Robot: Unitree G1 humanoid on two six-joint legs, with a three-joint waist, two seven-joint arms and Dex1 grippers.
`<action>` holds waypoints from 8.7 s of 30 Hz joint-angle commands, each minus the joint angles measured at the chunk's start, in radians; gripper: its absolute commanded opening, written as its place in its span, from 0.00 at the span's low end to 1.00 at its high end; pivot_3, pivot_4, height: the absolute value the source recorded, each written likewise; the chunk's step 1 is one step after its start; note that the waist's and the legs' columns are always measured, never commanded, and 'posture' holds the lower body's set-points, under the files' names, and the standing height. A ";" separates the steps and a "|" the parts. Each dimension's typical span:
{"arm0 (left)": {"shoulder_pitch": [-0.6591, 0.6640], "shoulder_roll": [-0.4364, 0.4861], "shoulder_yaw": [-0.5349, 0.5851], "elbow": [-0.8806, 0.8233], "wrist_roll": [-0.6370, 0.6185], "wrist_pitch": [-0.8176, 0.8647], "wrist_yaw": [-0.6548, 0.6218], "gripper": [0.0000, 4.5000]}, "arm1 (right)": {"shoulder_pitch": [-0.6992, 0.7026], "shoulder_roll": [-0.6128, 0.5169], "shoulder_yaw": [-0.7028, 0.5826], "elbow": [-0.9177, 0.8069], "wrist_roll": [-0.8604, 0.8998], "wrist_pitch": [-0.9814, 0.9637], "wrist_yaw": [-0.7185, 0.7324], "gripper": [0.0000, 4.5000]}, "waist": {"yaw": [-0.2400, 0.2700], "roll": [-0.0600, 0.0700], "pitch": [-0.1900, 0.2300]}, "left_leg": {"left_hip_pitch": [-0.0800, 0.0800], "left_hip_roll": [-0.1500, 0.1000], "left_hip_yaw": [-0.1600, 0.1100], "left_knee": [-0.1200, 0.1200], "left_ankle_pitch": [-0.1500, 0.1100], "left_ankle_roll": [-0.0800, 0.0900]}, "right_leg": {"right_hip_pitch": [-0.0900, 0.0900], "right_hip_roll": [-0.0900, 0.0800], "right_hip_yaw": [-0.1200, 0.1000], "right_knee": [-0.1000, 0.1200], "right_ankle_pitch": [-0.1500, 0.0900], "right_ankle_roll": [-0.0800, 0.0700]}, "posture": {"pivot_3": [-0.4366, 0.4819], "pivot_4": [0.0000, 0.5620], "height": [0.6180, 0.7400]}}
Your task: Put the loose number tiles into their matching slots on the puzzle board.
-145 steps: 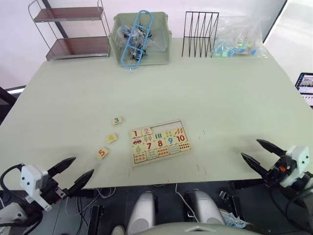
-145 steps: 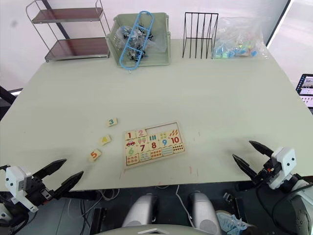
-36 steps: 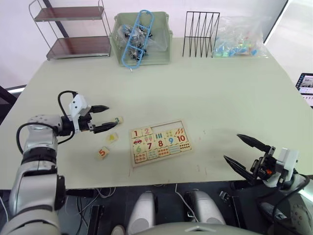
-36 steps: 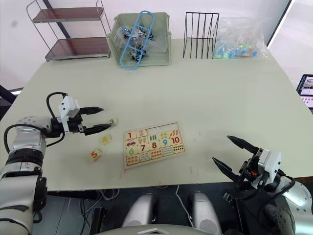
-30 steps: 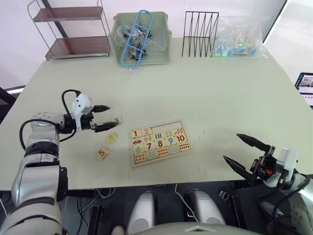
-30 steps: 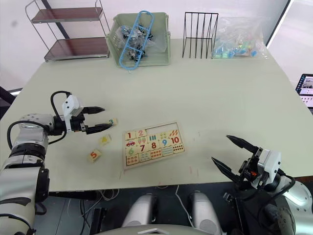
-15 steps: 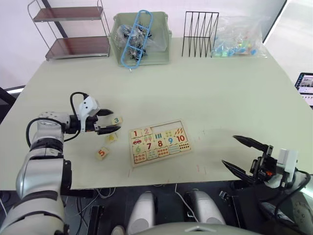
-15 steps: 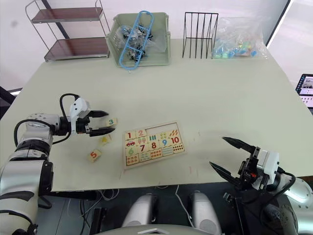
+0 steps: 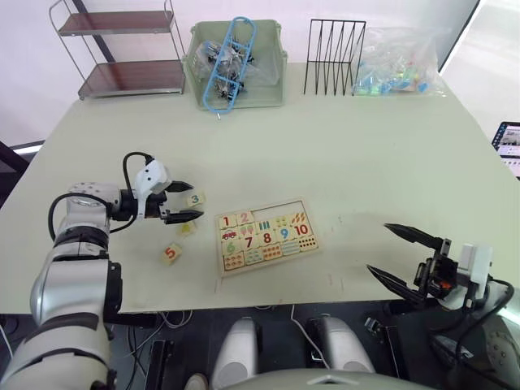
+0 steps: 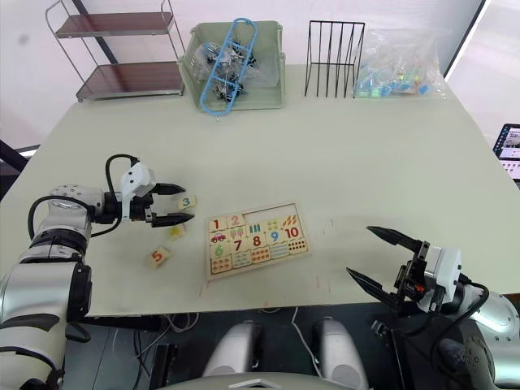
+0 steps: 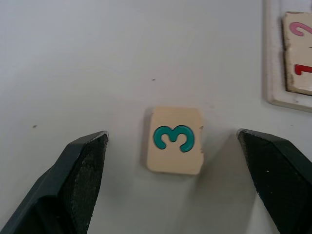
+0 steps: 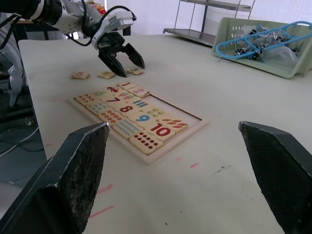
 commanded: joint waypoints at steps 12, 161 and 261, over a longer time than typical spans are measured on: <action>-0.007 0.006 -0.014 0.018 0.041 -0.019 0.005 0.41 | 0.004 -0.007 -0.007 -0.033 -0.005 -0.020 0.004 1.00 | 0.000 0.000 0.000 | 0.000 0.000 0.000 0.000 0.000 0.000 | 0.000 0.000 0.000 0.000 0.000 0.000 | 0.48 0.27 1.00; -0.130 -0.053 -0.680 -1.207 0.062 1.172 0.108 0.22 | -0.178 0.061 0.087 0.159 -0.051 -0.073 0.026 1.00 | -0.005 0.000 0.001 | 0.000 -0.001 -0.003 0.001 0.000 0.000 | 0.000 0.018 0.030 0.001 0.000 0.000 | 0.48 0.27 1.00; 0.158 -0.134 -0.269 -0.976 -0.149 0.686 0.122 0.01 | -0.139 0.037 0.083 0.163 -0.052 -0.085 0.004 1.00 | -0.003 0.000 0.000 | -0.001 -0.001 -0.005 0.002 0.000 0.000 | 0.001 0.031 0.050 0.002 0.000 0.000 | 0.48 0.27 1.00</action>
